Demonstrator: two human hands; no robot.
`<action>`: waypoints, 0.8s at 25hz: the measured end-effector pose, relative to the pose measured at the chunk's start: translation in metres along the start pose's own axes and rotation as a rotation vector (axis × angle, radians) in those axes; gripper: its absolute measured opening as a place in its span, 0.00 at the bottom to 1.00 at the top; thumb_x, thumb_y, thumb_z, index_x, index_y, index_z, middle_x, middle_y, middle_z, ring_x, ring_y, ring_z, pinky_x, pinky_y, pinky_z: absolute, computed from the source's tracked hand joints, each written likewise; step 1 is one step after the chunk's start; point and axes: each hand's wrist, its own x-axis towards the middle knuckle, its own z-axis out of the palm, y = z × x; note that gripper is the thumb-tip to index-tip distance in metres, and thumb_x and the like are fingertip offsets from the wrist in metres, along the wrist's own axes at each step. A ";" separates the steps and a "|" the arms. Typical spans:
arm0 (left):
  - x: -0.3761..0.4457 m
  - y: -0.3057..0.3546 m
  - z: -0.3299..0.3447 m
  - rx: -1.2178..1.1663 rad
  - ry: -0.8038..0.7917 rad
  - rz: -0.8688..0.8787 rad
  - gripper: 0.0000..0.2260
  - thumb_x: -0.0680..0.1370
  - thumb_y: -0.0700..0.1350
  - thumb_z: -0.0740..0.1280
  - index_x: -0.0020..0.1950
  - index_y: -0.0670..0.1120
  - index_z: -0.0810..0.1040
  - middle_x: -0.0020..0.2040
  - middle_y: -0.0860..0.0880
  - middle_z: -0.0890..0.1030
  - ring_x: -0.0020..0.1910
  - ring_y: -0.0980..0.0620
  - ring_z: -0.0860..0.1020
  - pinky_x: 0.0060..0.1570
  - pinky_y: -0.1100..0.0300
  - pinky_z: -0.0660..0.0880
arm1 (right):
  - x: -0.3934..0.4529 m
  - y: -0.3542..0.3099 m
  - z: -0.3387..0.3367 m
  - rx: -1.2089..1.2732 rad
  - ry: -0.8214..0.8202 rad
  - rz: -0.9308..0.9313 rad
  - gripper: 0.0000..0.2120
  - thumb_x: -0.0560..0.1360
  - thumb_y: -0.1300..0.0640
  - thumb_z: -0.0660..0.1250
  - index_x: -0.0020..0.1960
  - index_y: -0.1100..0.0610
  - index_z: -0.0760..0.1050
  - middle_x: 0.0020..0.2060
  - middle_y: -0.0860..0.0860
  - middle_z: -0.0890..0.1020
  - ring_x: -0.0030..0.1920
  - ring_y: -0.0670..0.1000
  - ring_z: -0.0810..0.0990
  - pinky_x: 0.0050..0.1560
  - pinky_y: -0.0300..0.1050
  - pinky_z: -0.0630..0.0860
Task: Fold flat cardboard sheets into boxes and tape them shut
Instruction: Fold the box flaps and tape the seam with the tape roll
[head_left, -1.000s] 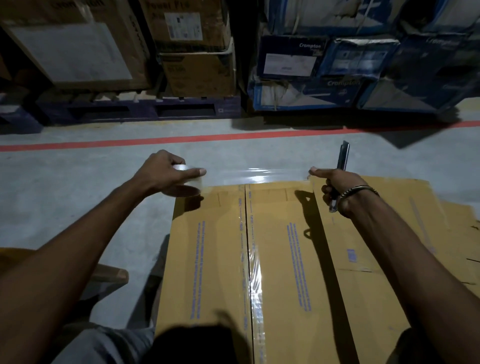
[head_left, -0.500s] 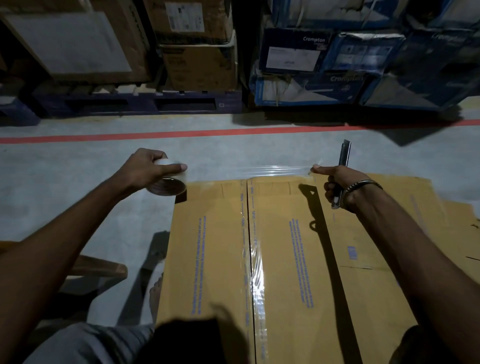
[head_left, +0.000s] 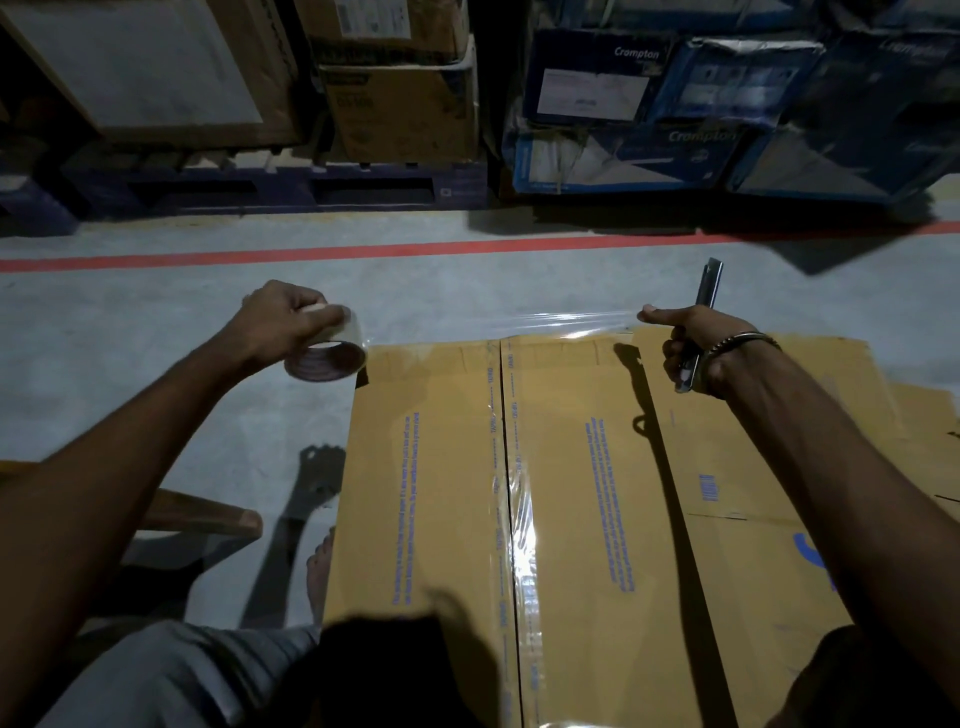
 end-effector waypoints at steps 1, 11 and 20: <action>0.001 -0.004 0.001 0.113 0.013 -0.011 0.19 0.79 0.62 0.69 0.41 0.47 0.84 0.39 0.46 0.85 0.42 0.42 0.83 0.46 0.51 0.77 | 0.002 0.001 -0.001 0.003 0.005 0.003 0.16 0.74 0.55 0.77 0.42 0.53 0.69 0.30 0.47 0.67 0.29 0.46 0.65 0.31 0.40 0.66; 0.015 -0.016 0.008 0.177 0.019 -0.132 0.29 0.70 0.72 0.71 0.40 0.45 0.84 0.36 0.44 0.85 0.38 0.44 0.83 0.42 0.49 0.78 | 0.039 0.009 -0.005 -0.045 -0.012 0.041 0.16 0.73 0.55 0.79 0.48 0.52 0.70 0.27 0.46 0.65 0.25 0.45 0.63 0.28 0.39 0.63; 0.035 -0.020 0.022 0.186 0.005 -0.118 0.26 0.69 0.68 0.74 0.39 0.43 0.83 0.35 0.43 0.84 0.36 0.43 0.83 0.35 0.56 0.74 | 0.057 0.014 -0.007 -0.063 0.023 0.031 0.10 0.73 0.54 0.78 0.48 0.57 0.80 0.29 0.46 0.62 0.28 0.45 0.61 0.27 0.39 0.61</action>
